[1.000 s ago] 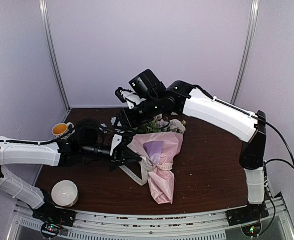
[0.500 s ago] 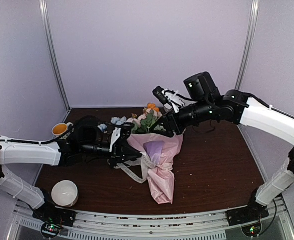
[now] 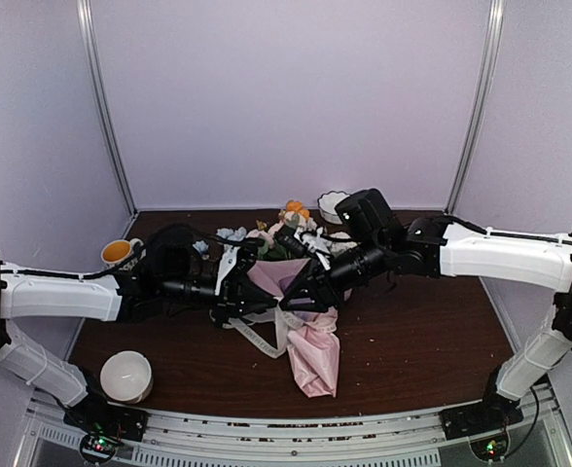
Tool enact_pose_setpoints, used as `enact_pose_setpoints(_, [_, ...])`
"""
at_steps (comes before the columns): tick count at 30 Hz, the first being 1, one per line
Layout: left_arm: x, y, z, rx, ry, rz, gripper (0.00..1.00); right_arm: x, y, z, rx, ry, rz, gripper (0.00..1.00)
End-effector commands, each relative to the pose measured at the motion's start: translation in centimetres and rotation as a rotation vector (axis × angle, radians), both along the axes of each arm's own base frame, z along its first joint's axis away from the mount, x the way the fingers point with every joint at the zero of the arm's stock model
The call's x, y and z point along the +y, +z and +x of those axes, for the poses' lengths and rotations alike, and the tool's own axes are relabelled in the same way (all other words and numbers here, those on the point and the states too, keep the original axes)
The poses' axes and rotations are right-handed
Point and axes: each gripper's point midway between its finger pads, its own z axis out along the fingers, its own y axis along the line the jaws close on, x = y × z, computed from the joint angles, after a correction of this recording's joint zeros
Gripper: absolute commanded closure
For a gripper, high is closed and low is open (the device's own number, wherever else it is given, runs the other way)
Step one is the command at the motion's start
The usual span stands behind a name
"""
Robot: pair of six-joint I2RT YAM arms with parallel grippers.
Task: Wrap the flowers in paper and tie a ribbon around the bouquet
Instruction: Cross the half-tied ribbon over the folded bouquet.
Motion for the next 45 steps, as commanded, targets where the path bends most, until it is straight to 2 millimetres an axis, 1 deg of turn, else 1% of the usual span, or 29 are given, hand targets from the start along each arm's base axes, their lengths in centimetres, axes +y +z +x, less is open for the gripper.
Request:
enact_pose_setpoints(1, [-0.5, 1.5, 0.4, -0.016, -0.010, -0.037, 1.00, 1.2, -0.5, 0.0, 0.008, 0.026, 0.027, 0.66])
enact_pose_setpoints(2, [-0.5, 1.5, 0.5, -0.016, -0.010, -0.036, 1.00, 1.3, -0.8, 0.1, 0.013, 0.024, 0.024, 0.72])
enact_pose_setpoints(5, [-0.5, 1.5, 0.4, -0.014, -0.011, -0.034, 1.00, 1.2, -0.6, 0.1, 0.012, 0.016, 0.038, 0.98])
enact_pose_setpoints(6, [-0.4, 1.5, 0.4, -0.015, -0.011, -0.034, 1.00, 1.1, -0.6, 0.1, 0.008, 0.008, 0.040, 1.00])
enact_pose_setpoints(10, [-0.3, 1.5, 0.5, -0.005, 0.000, -0.024, 1.00, 0.6, -0.1, 0.3, -0.014, -0.015, 0.047, 1.00])
enact_pose_setpoints(11, [-0.2, 1.4, 0.8, 0.003, 0.014, -0.016, 0.92, 0.4, -0.1, 0.5, -0.018, -0.026, 0.046, 1.00])
enact_pose_setpoints(12, [0.1, 1.2, 1.2, 0.019, 0.037, -0.003, 0.74, 0.4, -0.1, 0.6, -0.021, -0.033, 0.043, 1.00])
enact_pose_setpoints(13, [0.5, 1.1, 2.0, 0.035, 0.077, 0.011, 0.61, 0.3, -0.2, 0.7, -0.022, -0.039, 0.038, 1.00])
enact_pose_setpoints(15, [2.1, 0.7, 4.5, 0.082, 0.214, 0.048, 0.45, 0.2, -0.5, 0.8, -0.021, -0.049, 0.024, 1.00])
enact_pose_setpoints(16, [3.5, 0.2, 6.4, 0.117, 0.324, 0.079, 0.43, 0.1, -0.7, 0.9, -0.020, -0.055, 0.016, 1.00])
enact_pose_setpoints(17, [5.2, -0.7, 8.4, 0.171, 0.445, 0.134, 0.49, 0.1, -0.9, 1.1, -0.019, -0.062, 0.009, 1.00])
enact_pose_setpoints(18, [7.4, -2.1, 10.5, 0.229, 0.592, 0.204, 0.54, 0.1, -1.1, 1.1, -0.019, -0.066, -0.001, 1.00])
enact_pose_setpoints(19, [9.8, -3.3, 12.3, 0.281, 0.737, 0.280, 0.55, 0.1, -1.3, 1.2, -0.019, -0.067, -0.010, 1.00])
enact_pose_setpoints(20, [11.5, -4.9, 12.8, 0.334, 0.805, 0.346, 0.51, 0.0, -1.4, 1.2, -0.019, -0.069, -0.013, 1.00])
enact_pose_setpoints(22, [13.9, -7.4, 13.3, 0.413, 0.886, 0.414, 0.47, 0.1, -1.2, 1.2, -0.024, -0.070, -0.005, 1.00])
enact_pose_setpoints(25, [15.7, -10.4, 13.9, 0.493, 0.950, 0.458, 0.41, 0.1, -1.0, 1.3, -0.029, -0.071, -0.002, 1.00])
enact_pose_setpoints(26, [15.7, -11.3, 14.0, 0.510, 0.952, 0.473, 0.40, 0.1, -1.0, 1.4, -0.029, -0.071, -0.001, 1.00])
enact_pose_setpoints(29, [15.0, -13.8, 14.2, 0.554, 0.915, 0.519, 0.39, 0.2, -1.1, 1.4, -0.027, -0.068, -0.005, 1.00])
enact_pose_setpoints(31, [14.4, -15.4, 14.1, 0.589, 0.880, 0.552, 0.41, 0.1, -1.3, 1.4, -0.027, -0.072, -0.016, 1.00])
enact_pose_setpoints(33, [14.4, -16.7, 14.0, 0.613, 0.878, 0.580, 0.46, 0.0, -1.3, 1.3, -0.027, -0.071, -0.018, 1.00])
enact_pose_setpoints(35, [14.6, -17.2, 14.1, 0.617, 0.894, 0.590, 0.53, -0.1, -1.1, 1.2, -0.028, -0.068, -0.010, 1.00])
enact_pose_setpoints(38, [15.1, -17.3, 14.1, 0.609, 0.916, 0.603, 0.68, -0.1, -0.9, 1.1, -0.028, -0.067, -0.005, 1.00])
enact_pose_setpoints(39, [15.2, -17.3, 14.0, 0.607, 0.917, 0.606, 0.75, -0.1, -0.8, 1.1, -0.030, -0.067, -0.002, 1.00])
enact_pose_setpoints(40, [15.3, -17.3, 13.8, 0.608, 0.915, 0.609, 0.85, -0.1, -0.7, 1.2, -0.032, -0.068, -0.001, 1.00])
enact_pose_setpoints(41, [15.2, -17.0, 13.6, 0.607, 0.904, 0.601, 0.95, -0.1, -0.7, 1.2, -0.033, -0.069, -0.001, 1.00])
enact_pose_setpoints(42, [15.0, -16.6, 13.4, 0.607, 0.890, 0.588, 1.00, -0.1, -0.7, 1.3, -0.036, -0.073, -0.003, 1.00])
enact_pose_setpoints(43, [14.6, -15.8, 13.1, 0.599, 0.864, 0.568, 1.00, -0.2, -0.7, 1.4, -0.039, -0.081, -0.005, 1.00])
enact_pose_setpoints(45, [13.1, -12.8, 12.3, 0.534, 0.771, 0.504, 1.00, -0.4, -0.7, 2.0, -0.036, -0.107, -0.009, 1.00])
